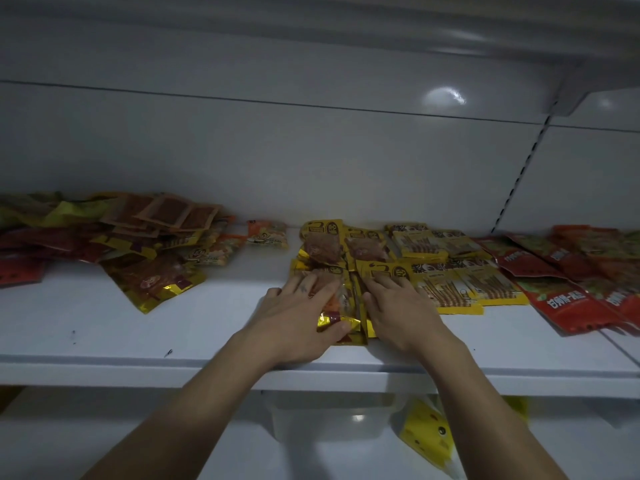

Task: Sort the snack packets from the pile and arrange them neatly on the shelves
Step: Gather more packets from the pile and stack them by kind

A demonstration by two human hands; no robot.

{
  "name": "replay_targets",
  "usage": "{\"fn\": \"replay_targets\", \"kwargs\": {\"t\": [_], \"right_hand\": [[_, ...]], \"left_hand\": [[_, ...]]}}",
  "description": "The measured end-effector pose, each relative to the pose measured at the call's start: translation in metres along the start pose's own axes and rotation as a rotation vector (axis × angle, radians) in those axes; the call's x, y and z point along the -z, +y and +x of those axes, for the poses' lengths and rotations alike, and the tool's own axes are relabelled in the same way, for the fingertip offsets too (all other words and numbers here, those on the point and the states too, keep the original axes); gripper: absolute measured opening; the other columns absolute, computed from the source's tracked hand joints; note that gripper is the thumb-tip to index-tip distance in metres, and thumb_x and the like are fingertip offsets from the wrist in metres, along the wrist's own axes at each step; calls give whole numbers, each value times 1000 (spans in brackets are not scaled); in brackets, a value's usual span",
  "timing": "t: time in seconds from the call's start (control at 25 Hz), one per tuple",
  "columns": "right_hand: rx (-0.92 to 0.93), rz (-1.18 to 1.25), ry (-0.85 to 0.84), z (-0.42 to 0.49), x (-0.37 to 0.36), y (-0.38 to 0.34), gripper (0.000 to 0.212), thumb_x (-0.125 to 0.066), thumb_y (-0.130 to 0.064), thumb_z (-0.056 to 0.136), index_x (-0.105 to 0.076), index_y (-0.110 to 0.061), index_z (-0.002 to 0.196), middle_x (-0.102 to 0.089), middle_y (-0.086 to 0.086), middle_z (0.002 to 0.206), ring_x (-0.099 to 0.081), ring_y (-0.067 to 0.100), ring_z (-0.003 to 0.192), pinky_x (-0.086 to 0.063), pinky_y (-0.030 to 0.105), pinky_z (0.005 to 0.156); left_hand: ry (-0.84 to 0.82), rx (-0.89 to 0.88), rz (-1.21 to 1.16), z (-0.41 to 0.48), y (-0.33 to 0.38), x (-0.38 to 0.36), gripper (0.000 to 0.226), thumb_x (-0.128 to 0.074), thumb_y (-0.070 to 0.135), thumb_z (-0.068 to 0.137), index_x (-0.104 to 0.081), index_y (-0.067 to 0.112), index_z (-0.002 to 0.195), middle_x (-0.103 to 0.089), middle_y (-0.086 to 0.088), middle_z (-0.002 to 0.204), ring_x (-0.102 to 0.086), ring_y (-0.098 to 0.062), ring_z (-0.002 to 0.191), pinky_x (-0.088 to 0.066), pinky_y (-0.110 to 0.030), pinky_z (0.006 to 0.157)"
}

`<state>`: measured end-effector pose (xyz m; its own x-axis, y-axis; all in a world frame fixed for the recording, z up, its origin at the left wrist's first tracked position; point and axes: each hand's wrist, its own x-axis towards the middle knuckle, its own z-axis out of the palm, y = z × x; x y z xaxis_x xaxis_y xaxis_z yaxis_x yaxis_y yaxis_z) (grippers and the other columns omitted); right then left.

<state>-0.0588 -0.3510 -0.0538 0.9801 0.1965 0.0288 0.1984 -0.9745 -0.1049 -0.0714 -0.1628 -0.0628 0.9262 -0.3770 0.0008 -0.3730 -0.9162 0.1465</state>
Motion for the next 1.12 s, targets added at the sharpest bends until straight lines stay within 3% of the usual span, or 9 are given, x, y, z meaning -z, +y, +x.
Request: {"fn": "replay_targets", "kwargs": {"t": [0.28,0.48,0.64,0.76,0.88,1.0,1.12], "right_hand": [[48,139,59,-1,1,6,46,-22,-38,106,-30,-32,151,-23,-7,160,-17,19,147,-15,43,116],[6,29,5,-3,3,7,45,-24,-36,105,-33,-33,149,-32,-5,156,-23,22,144,-19,45,116],[13,-1,88,3,20,-6,49,-26,-38,104,-23,-30,153,-28,0,158,-23,26,145,-21,46,114],[106,10,129,12,33,-40,51,-32,-38,102,-23,-31,152,-27,0,158,-23,28,145,-18,48,115],[221,17,109,25,32,-95,51,-35,-37,101,-29,-27,151,-28,2,158,-24,27,144,-18,46,115],[323,23,68,46,23,-153,46,-40,-36,99,-41,-24,143,-39,6,151,-34,28,138,-26,43,111],[403,63,-12,67,7,-204,41,-43,-35,97,-48,-25,136,-49,7,142,-45,31,130,-32,42,106]], "left_hand": [[6,7,-7,-1,1,-3,73,-23,72,92,3,43,154,6,4,165,7,-18,150,-11,-44,119],[42,-3,1,-3,5,-7,72,-20,73,91,0,43,154,0,5,165,3,-19,150,-13,-45,119],[53,34,-64,-12,-6,7,79,-6,78,84,0,43,154,1,6,165,6,-15,150,-8,-44,121],[110,109,-110,-24,-32,17,76,-3,75,85,-8,42,154,-1,8,165,5,-13,150,-8,-44,120],[163,218,-95,-39,-69,23,62,-15,64,97,-17,39,153,-7,8,164,-2,-14,150,-12,-43,118],[259,291,24,-58,-116,19,52,-29,52,101,-27,34,149,-28,6,156,-21,-18,142,-27,-41,109],[311,395,39,-81,-162,18,52,-33,53,93,-41,32,140,-42,8,145,-33,-17,135,-35,-40,101]]}}
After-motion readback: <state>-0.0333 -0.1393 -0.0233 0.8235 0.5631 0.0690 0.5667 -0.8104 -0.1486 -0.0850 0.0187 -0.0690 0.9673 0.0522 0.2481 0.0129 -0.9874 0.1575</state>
